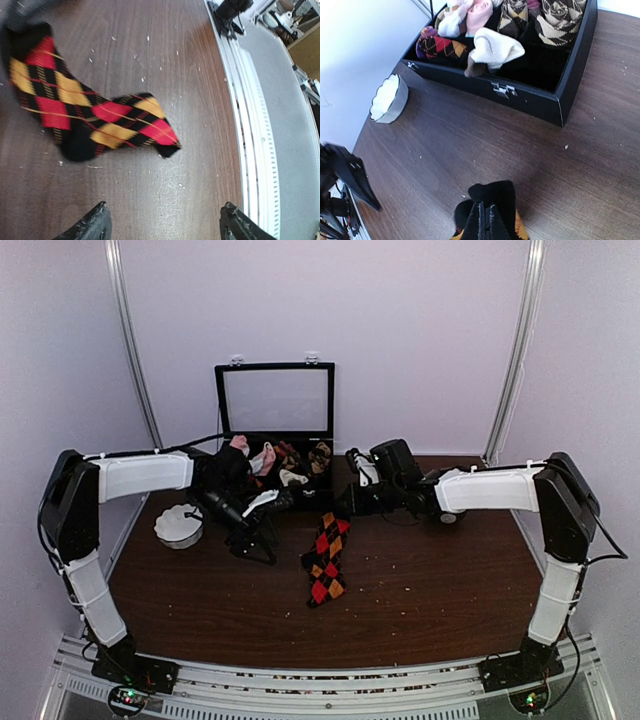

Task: Roll the socks
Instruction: Place the sock at the center of the board.

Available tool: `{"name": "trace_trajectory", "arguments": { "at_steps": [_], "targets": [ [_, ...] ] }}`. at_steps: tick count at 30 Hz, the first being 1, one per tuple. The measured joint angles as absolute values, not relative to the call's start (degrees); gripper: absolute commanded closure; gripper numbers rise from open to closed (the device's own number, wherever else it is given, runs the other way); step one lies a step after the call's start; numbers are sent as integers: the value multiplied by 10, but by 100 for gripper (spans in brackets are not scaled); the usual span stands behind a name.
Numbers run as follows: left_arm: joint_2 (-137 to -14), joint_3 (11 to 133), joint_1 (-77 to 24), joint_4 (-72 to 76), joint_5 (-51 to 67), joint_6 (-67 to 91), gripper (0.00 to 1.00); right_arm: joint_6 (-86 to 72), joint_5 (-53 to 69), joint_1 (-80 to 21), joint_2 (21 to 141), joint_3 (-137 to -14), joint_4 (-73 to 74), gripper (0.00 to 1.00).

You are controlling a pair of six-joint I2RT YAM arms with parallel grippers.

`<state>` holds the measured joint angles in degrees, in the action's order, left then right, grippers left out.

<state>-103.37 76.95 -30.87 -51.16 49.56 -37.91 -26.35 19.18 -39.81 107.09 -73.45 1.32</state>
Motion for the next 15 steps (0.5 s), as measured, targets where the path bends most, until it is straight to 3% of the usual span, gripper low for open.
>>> {"name": "trace_trajectory", "arguments": {
  "at_steps": [1,5,8,9,15],
  "targets": [
    [-1044,769,-317,-511,489,-382,24,-266,185,-398,1072,-739,11,100],
    [-1064,769,-354,-510,456,-393,24,-277,164,-395,1095,-756,8,81],
    [-1067,780,-385,-511,435,-400,24,-282,152,-394,1131,-767,5,47],
    [-1069,790,-393,-511,435,-401,24,-284,149,-393,1140,-767,6,40],
    [-1113,872,-399,-484,434,-378,29,-288,137,-385,1140,-745,-3,35]
  ]
}}
